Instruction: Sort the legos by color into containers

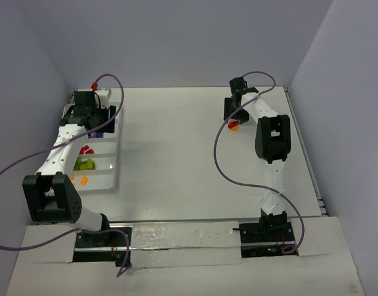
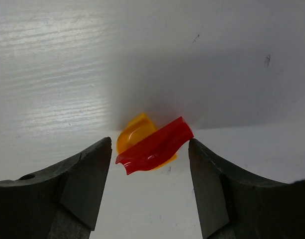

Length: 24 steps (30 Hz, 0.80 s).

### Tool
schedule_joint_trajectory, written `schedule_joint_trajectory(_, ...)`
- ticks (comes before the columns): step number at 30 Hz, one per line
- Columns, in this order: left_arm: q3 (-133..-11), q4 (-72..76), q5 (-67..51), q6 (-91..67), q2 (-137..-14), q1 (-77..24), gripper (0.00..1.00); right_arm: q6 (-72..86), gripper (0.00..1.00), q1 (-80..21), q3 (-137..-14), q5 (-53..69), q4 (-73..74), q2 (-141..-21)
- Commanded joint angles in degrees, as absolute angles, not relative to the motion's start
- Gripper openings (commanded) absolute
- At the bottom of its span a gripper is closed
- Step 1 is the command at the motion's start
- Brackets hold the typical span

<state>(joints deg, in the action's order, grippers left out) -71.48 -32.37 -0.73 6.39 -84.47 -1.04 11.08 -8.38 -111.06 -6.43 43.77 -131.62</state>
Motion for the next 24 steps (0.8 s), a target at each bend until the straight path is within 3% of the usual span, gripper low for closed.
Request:
schedule_joint_trajectory(1,-72.77,-31.15,-1.80,5.89,-84.76,-1.23,0.70,10.75,0.68,-7.91,-114.37,-6.06,45.09,-131.57)
schedule_joint_trajectory(9,-73.12,-31.55,-2.28,5.89,-85.19,-1.23,0.70,5.50,0.53,-7.91,-112.06,-1.69,45.24,-131.31)
schedule_joint_trajectory(24,-73.74,-32.39,-4.09,6.34,-86.09,-1.23,0.70,-10.18,0.53,-8.22,-107.48,8.56,45.31,-127.73)
